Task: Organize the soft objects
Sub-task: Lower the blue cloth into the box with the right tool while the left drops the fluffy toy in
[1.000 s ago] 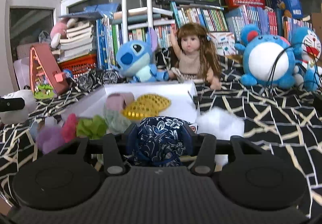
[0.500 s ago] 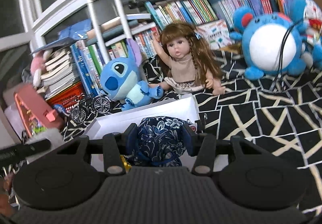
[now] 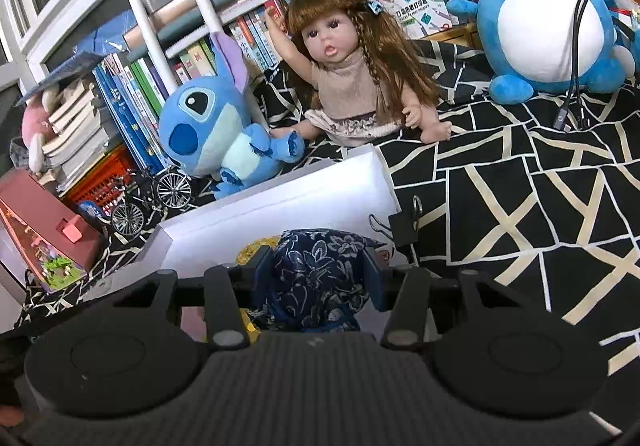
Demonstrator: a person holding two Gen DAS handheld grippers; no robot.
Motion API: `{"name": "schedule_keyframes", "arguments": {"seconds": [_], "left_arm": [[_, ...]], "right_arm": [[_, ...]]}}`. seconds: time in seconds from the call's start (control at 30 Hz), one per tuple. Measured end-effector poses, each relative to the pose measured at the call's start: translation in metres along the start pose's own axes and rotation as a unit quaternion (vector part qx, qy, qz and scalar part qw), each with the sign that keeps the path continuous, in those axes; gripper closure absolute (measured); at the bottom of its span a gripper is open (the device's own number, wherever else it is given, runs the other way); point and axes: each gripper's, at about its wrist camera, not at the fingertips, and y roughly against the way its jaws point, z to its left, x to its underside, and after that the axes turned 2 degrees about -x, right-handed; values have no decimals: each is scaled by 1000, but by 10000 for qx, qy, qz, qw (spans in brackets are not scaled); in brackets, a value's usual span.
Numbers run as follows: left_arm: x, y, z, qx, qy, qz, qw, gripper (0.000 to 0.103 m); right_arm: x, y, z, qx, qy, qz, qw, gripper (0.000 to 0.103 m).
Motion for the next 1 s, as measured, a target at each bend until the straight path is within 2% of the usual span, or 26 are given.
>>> {"name": "schedule_keyframes", "arguments": {"seconds": [0.8,1.0], "left_arm": [[15,-22,-5,-7,-8,306,9995,46],[14,-22,-4,-6,-8,319,9995,46]], "right_arm": [[9,-18,6,125,341,142,9992,51],[10,-14,8,110,398,83,9991,44]]}}
